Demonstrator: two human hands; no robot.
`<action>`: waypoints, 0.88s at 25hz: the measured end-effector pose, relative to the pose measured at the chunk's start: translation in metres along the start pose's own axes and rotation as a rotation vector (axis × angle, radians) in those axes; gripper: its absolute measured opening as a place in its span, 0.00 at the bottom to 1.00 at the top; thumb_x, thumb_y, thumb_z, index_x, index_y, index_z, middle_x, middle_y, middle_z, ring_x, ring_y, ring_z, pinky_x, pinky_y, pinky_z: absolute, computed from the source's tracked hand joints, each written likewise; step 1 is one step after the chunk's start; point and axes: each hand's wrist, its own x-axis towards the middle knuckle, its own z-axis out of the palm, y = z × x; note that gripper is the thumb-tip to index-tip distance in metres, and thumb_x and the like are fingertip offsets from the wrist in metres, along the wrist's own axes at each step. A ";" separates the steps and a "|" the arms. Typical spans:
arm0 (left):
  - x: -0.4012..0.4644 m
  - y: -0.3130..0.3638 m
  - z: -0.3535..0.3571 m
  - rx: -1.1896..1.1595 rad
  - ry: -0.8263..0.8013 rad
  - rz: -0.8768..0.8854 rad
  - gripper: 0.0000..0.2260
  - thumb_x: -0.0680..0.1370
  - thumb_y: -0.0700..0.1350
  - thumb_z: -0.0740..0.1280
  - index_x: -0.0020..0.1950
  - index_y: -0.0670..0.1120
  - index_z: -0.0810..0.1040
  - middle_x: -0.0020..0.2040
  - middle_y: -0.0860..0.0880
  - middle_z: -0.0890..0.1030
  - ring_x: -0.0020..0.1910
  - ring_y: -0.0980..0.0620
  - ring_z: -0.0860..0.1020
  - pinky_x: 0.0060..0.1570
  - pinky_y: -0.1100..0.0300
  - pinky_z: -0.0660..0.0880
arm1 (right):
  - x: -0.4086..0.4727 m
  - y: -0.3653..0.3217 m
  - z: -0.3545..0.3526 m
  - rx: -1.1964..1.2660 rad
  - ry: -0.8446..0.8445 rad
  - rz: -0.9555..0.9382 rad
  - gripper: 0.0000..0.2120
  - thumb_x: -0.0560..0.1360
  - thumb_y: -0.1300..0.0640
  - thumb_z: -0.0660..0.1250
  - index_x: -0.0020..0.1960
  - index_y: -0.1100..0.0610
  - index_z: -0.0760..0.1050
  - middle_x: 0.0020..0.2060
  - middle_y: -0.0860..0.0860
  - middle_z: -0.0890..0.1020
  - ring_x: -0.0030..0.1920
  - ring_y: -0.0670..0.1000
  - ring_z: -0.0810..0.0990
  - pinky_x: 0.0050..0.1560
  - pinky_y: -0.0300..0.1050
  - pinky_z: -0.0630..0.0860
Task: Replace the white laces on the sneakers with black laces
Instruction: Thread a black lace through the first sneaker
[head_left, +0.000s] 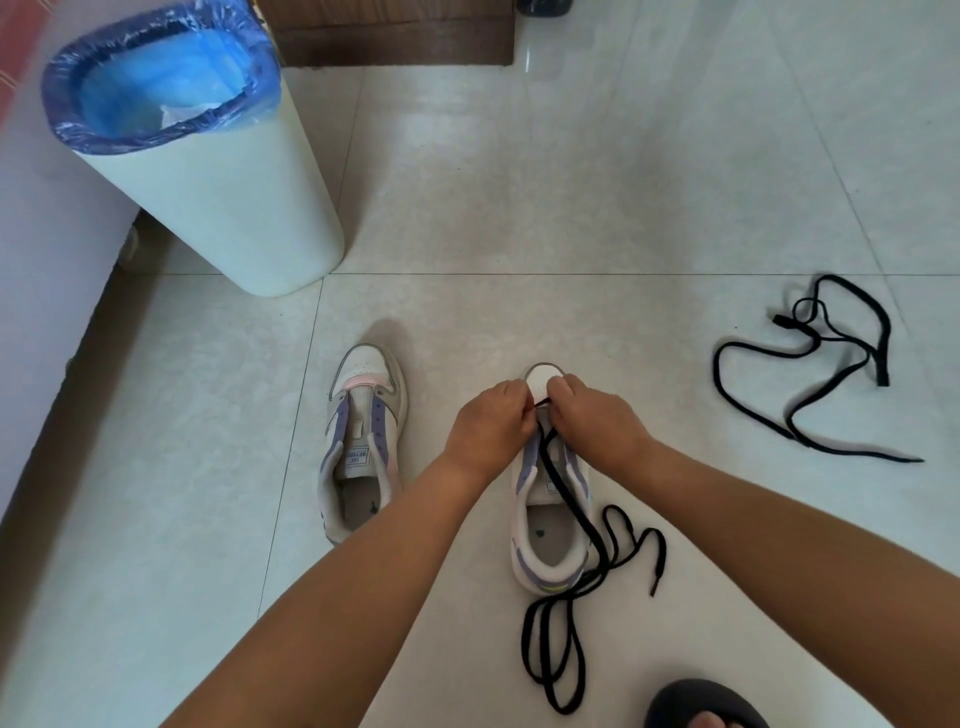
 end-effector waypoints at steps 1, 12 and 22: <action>0.000 0.004 0.002 0.004 -0.002 -0.007 0.07 0.78 0.40 0.60 0.50 0.37 0.74 0.47 0.41 0.78 0.46 0.43 0.75 0.43 0.54 0.68 | -0.003 0.001 0.003 0.065 -0.013 0.056 0.02 0.78 0.62 0.58 0.49 0.61 0.68 0.43 0.57 0.73 0.34 0.57 0.69 0.33 0.47 0.65; -0.001 -0.006 0.002 -0.250 -0.037 -0.130 0.05 0.78 0.43 0.63 0.48 0.42 0.75 0.45 0.48 0.76 0.43 0.53 0.73 0.43 0.63 0.68 | -0.009 0.035 -0.023 0.818 -0.201 0.250 0.03 0.73 0.58 0.70 0.44 0.50 0.80 0.44 0.52 0.80 0.41 0.48 0.78 0.47 0.42 0.77; -0.008 -0.025 0.003 -0.895 -0.298 -0.448 0.08 0.81 0.43 0.61 0.43 0.48 0.76 0.36 0.51 0.73 0.36 0.56 0.69 0.38 0.64 0.68 | -0.007 0.022 -0.014 0.906 -0.161 0.374 0.05 0.77 0.62 0.64 0.44 0.58 0.77 0.36 0.51 0.78 0.35 0.47 0.75 0.38 0.35 0.74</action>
